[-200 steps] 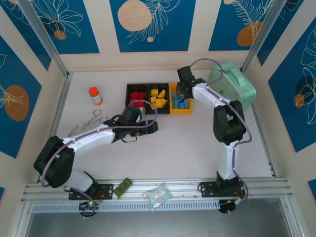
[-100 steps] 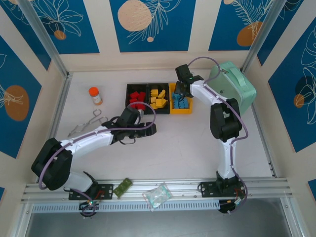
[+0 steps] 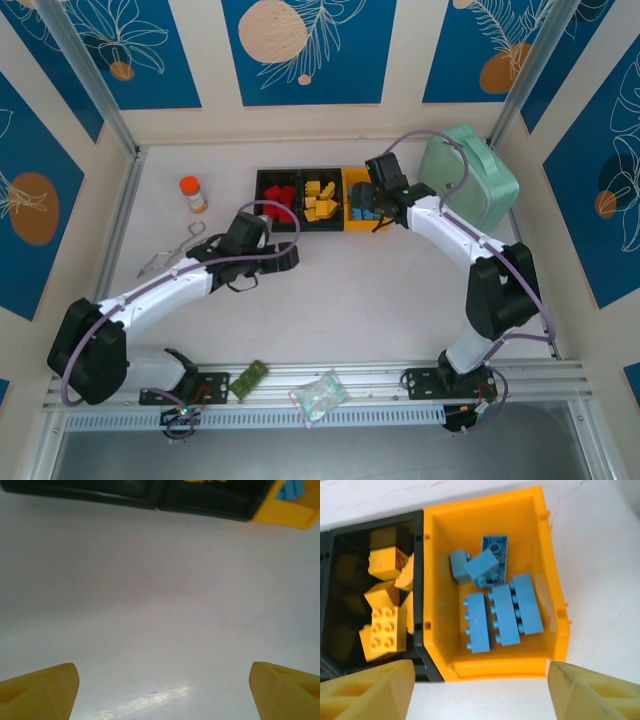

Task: Sort the legos into containers by color
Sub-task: Place the lego in the container, then reset both arms

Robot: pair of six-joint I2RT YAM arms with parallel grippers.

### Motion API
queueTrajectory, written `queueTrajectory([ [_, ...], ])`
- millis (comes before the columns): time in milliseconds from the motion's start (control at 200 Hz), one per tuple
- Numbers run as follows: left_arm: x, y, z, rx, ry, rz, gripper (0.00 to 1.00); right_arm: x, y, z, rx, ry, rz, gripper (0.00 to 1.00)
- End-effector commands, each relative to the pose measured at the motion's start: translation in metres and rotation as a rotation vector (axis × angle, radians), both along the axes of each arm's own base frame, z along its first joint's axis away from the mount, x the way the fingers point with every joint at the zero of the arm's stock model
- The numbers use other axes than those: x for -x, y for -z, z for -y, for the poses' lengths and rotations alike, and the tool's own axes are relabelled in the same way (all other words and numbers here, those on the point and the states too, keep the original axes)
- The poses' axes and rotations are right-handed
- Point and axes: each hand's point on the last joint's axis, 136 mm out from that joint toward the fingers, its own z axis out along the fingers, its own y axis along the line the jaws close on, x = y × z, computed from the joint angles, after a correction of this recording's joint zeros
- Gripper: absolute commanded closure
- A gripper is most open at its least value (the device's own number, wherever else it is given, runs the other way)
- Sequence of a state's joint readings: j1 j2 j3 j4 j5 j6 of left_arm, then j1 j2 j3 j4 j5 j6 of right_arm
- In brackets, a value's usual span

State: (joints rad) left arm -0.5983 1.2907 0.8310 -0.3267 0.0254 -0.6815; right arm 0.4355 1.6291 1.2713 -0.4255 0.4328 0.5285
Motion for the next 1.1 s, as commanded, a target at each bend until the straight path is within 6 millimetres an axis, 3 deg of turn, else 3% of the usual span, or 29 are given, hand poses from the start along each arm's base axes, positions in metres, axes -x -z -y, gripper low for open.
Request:
queueTrajectory([
  [0, -0.010, -0.015, -0.034, -0.107, -0.050, 0.065, 0.09, 0.011, -0.010, -0.004, -0.037, -0.072, 0.037, 0.27],
  [30, -0.013, -0.018, -0.041, -0.128, -0.063, 0.078, 0.00, 0.015, -0.012, -0.004, -0.038, -0.085, 0.047, 0.24],
  [325, -0.036, -0.054, -0.112, -0.339, -0.180, 0.209, 0.01, 0.044, -0.016, 0.027, -0.052, -0.072, 0.095, 0.08],
  [340, -0.037, -0.056, -0.116, -0.354, -0.184, 0.218, 0.01, 0.045, -0.016, 0.030, -0.048, -0.067, 0.096, 0.00],
  [515, -0.049, -0.074, -0.165, -0.494, -0.293, 0.300, 0.01, 0.052, -0.020, 0.060, -0.002, -0.004, 0.136, 0.01],
  [585, -0.056, -0.076, -0.183, -0.535, -0.349, 0.354, 0.01, 0.051, -0.021, 0.080, 0.073, 0.073, 0.174, 0.01],
  [720, -0.068, -0.058, -0.200, -0.642, -0.382, 0.507, 0.01, 0.044, -0.015, 0.111, 0.238, 0.145, 0.316, 0.01],
  [820, -0.077, -0.043, -0.207, -0.625, -0.431, 0.622, 0.01, 0.041, 0.002, 0.119, 0.322, 0.122, 0.449, 0.01],
  [920, -0.088, -0.020, -0.215, -0.673, -0.442, 0.610, 0.01, 0.039, 0.030, 0.131, 0.310, 0.133, 0.435, 0.01],
  [985, -0.097, -0.008, -0.211, -0.701, -0.404, 0.633, 0.01, 0.035, 0.044, 0.132, 0.311, 0.126, 0.447, 0.01],
  [1095, -0.102, 0.008, -0.211, -0.714, -0.406, 0.712, 0.01, 0.026, 0.039, 0.126, 0.371, 0.065, 0.520, 0.01],
])
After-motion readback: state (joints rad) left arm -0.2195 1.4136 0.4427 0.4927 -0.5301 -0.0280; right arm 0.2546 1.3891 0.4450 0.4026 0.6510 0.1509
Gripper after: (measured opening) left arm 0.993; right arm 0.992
